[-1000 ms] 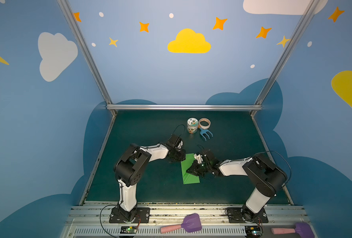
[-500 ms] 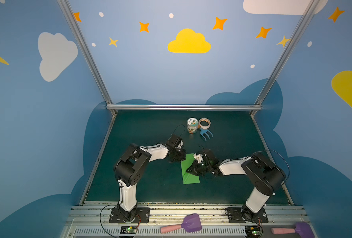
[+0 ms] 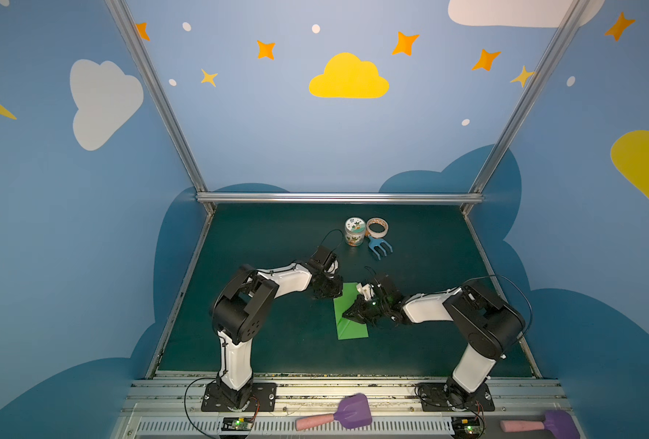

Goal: Fold a paper plane with a square sheet of paper (fold left side to right side)

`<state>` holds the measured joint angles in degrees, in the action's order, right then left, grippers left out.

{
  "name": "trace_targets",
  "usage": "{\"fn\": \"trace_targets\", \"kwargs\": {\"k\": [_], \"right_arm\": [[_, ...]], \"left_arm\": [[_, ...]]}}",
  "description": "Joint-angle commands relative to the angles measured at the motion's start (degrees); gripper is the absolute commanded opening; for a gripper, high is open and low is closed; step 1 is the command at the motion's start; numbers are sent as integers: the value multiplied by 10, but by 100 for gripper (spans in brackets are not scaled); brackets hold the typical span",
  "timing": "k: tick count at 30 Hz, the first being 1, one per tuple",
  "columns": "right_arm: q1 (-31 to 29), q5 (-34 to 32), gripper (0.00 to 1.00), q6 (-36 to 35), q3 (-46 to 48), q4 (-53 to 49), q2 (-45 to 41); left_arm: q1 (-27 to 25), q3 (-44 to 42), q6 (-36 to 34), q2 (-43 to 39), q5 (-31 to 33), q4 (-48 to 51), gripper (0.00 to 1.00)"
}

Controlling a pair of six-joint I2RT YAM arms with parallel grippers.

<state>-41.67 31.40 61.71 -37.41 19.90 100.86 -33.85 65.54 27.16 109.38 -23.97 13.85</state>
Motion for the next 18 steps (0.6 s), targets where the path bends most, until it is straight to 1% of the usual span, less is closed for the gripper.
{"fn": "trace_targets", "kwargs": {"k": [1,5,8,10,14,18], "right_arm": [[1,-37,0,1,5,-25,26],[0,-45,0,-4,6,-41,25],[0,-49,0,-4,9,-47,25],[0,-51,0,-4,9,-50,26],[-1,-55,0,-2,13,-53,28],[-1,-59,0,0,16,-53,29]], "left_arm": [[7,33,-17,-28,-14,41,6],[15,43,-17,-71,-18,58,8],[16,21,-12,-113,-19,59,8],[15,-9,-3,-140,-28,50,7],[6,-100,26,-207,-53,13,4],[-28,-175,42,-265,-51,-1,4]]}}
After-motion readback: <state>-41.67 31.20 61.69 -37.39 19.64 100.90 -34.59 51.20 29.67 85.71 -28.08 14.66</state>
